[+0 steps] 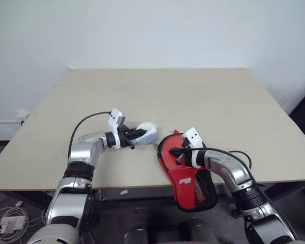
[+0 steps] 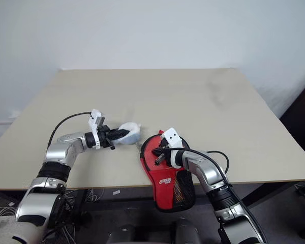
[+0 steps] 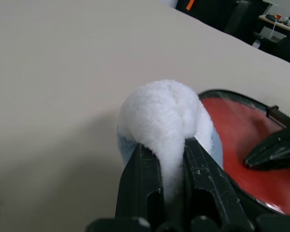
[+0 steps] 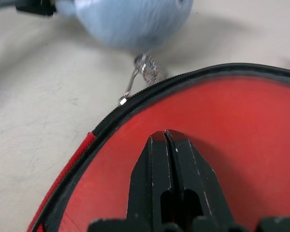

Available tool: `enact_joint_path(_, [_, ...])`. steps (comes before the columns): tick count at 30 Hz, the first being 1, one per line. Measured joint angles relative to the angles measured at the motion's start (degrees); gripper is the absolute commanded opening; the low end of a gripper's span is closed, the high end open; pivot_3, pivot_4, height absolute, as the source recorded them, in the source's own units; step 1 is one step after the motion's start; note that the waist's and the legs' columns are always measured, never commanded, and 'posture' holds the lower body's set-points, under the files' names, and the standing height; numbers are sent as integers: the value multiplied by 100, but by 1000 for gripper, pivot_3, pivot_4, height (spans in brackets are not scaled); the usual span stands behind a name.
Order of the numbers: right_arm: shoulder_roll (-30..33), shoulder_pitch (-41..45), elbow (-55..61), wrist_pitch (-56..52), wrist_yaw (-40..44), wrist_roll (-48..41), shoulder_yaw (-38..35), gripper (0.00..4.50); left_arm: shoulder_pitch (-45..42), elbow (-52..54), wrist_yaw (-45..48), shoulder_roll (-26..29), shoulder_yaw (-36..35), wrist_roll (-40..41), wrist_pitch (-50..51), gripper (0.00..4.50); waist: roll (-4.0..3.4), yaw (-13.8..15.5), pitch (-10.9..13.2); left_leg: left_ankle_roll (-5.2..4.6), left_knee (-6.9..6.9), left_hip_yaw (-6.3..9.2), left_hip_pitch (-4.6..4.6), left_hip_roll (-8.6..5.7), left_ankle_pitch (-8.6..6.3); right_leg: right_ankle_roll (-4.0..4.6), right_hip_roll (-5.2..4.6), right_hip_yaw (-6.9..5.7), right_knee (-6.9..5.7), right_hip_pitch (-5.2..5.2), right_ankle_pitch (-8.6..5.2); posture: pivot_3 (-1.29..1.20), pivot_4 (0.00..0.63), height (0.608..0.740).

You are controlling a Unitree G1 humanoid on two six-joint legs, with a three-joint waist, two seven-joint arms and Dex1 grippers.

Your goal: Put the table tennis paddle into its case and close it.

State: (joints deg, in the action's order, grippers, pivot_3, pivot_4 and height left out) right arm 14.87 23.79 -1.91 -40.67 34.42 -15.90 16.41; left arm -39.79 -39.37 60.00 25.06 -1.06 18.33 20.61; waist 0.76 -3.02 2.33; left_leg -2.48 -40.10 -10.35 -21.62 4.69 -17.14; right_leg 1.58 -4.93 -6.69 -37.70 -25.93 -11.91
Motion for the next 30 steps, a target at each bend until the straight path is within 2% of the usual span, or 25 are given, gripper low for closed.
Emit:
enact_joint_path(10, [9,-56,9,63,47,35,-32,0,-712,-1151,-201,-367,8,-353,-651,16,3,3,0,-1,-7,7,-1,-1,0,0,-1,-10,1,9,0,0,0,740])
enact_joint_path(19, [7,-66,15,82,77,39,-43,0,-1895,-2898,-1321,-939,-85,-768,-1506,16,6,0,1,-7,-8,13,-3,-2,3,0,0,-14,2,10,0,0,0,740])
enact_joint_path(30, [25,-123,60,69,66,40,-110,0,-2564,-3602,-2106,-1744,-179,-1155,-1937,16,10,0,3,-10,-12,20,-6,-4,4,-1,-3,-20,3,13,0,0,0,740])
